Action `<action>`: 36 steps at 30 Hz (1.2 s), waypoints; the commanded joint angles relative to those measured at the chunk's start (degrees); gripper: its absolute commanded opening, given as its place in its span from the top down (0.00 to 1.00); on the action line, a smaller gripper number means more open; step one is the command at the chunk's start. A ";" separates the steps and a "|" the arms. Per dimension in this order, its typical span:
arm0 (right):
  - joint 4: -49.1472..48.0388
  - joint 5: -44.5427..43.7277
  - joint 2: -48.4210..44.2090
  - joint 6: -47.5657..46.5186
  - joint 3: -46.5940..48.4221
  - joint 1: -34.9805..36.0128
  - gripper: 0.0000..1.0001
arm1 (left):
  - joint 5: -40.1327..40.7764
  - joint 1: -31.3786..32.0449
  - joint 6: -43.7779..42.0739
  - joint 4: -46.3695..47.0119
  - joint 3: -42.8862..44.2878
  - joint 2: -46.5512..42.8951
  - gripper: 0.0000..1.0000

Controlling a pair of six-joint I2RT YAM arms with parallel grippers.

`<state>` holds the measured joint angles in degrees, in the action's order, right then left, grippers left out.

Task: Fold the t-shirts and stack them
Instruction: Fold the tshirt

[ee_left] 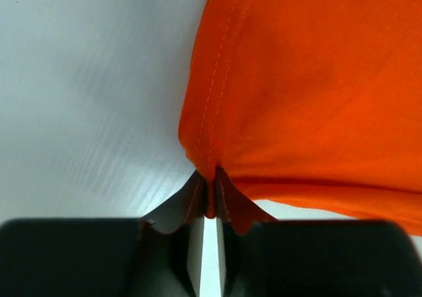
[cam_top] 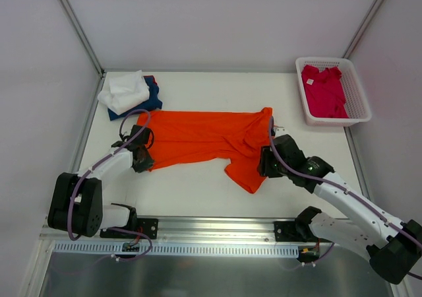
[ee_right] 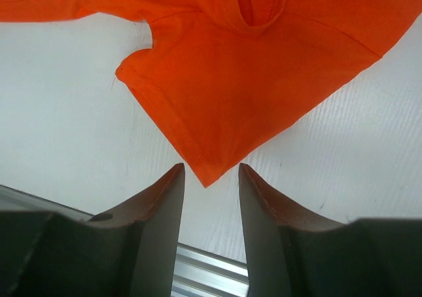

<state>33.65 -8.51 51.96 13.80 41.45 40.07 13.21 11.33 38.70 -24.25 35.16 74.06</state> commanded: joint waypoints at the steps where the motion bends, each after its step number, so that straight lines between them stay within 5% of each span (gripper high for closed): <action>1: 1.33 1.22 -1.43 2.28 -1.19 0.88 0.58 | -2.23 -0.44 1.12 0.34 0.00 1.17 0.95; 22: -4.73 -0.80 1.38 7.73 -12.88 6.59 0.47 | -2.58 -0.44 0.68 0.43 -0.09 1.26 1.00; 36: -13.96 -5.02 13.95 2.37 -9.37 9.14 0.45 | -2.93 -0.44 0.41 0.43 -0.09 1.17 1.00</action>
<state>23.79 -11.62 64.29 18.15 28.95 48.71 12.16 11.14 39.00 -23.64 35.24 74.35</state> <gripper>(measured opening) 0.549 0.020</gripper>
